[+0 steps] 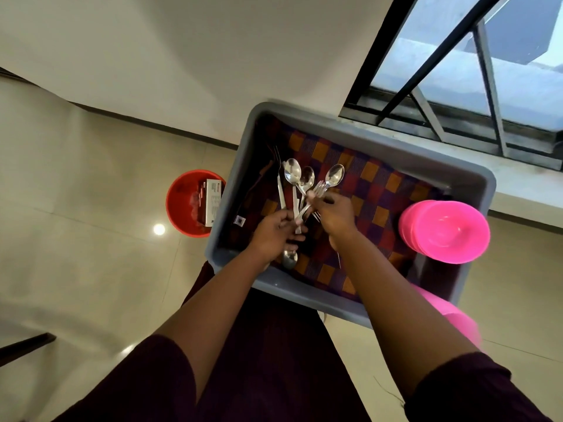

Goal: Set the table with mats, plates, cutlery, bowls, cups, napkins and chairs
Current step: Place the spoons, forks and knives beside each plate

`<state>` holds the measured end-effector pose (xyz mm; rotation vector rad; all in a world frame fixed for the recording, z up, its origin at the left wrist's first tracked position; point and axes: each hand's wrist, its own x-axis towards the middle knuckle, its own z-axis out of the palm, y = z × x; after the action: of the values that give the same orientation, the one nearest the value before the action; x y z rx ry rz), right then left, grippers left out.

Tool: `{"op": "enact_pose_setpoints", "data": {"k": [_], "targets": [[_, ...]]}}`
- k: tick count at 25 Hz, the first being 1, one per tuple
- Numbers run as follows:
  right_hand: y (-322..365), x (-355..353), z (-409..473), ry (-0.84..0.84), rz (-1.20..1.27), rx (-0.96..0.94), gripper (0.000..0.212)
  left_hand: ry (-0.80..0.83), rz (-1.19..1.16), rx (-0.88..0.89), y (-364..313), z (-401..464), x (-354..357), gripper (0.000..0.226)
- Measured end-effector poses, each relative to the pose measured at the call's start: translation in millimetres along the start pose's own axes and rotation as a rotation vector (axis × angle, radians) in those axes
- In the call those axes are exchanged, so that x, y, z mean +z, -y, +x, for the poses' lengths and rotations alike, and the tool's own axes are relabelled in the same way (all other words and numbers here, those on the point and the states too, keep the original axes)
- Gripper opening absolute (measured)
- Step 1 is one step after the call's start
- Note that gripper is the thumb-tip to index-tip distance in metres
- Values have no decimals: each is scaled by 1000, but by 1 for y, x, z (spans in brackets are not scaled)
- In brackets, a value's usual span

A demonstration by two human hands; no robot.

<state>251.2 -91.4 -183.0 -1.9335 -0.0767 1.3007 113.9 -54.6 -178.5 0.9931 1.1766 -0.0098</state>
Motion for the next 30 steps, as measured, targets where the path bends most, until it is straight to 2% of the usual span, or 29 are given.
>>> {"op": "enact_pose_setpoints", "data": {"k": [2, 5, 6, 7, 10, 12, 14, 16, 19, 21, 23, 25, 27, 30], "targets": [[-2, -9, 0, -133, 87, 34, 23, -31, 167, 65, -1, 4, 4, 15], [-4, -24, 4, -321, 358, 43, 21, 72, 559, 80, 5, 5, 13, 12], [-3, -28, 5, -362, 418, 30, 22, 66, 716, 76, 9, 3, 13, 19], [-4, -31, 7, -376, 409, 27, 24, -7, 816, 80, 13, 4, 14, 27], [-10, -38, 13, -234, 22, 90, 30, -356, 752, 151, 6, 12, 13, 44], [-22, -35, 15, -123, -272, 86, 24, -471, 749, 131, -4, 26, 13, 55], [-27, -28, 14, -165, -502, 2, 19, -498, 764, 64, -16, 44, 9, 59], [-25, -24, 13, -228, -625, -100, 19, -450, 817, 17, -28, 61, 1, 55], [-28, -22, 16, -118, -645, -252, 14, -327, 938, -9, -37, 75, -10, 32], [-33, -14, 11, -113, -721, -295, 18, -298, 788, -19, -32, 73, -17, 11], [-32, -5, 7, -152, -867, -283, 25, -288, 440, -60, -22, 64, -22, 19], [-28, -3, 5, -149, -987, -252, 21, -220, 202, -101, -16, 48, -25, 24], [-24, -5, 3, -127, -1019, -193, 20, -169, 116, -119, -12, 28, -25, 27], [-19, -6, -7, -125, -993, -128, 40, -187, 38, -107, -14, -3, -20, 25]]}}
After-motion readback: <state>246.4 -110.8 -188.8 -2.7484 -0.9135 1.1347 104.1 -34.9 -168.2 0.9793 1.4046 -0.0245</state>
